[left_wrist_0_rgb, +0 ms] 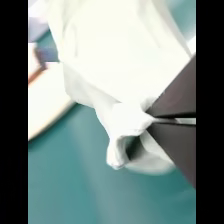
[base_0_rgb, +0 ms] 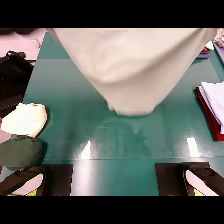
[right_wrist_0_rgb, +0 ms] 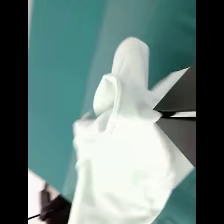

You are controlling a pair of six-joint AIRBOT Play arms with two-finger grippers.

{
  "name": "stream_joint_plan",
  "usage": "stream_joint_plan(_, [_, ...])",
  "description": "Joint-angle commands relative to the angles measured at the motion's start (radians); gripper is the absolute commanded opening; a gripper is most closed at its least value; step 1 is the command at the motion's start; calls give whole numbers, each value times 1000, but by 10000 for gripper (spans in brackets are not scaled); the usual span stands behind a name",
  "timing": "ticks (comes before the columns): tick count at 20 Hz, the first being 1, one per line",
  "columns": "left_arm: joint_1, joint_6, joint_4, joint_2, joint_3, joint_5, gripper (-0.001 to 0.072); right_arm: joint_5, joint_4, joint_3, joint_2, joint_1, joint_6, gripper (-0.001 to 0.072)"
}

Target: Fold the shirts.

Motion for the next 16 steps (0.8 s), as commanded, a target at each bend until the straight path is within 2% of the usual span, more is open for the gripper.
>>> stream_joint_plan(1, [24, -28, 140, 160, 253, 8, 24, 31, -42, 207, 0, -1, -3, 18])
stream_joint_plan(5, [24, -55, 224, 252, 273, 71, 23, 64, -158, 307, 3, -1, 13, 17])
stream_joint_plan(10, [24, -58, 226, 210, 212, 60, 23, 65, -183, 307, -23, -1, 27, 17])
stream_joint_plan(13, [24, -80, 225, 120, 128, -38, 25, 98, -183, 286, -95, -1, 57, 17])
stream_joint_plan(16, [24, -80, 225, -43, 22, -149, 25, 135, -183, 104, -188, -1, 73, 17])
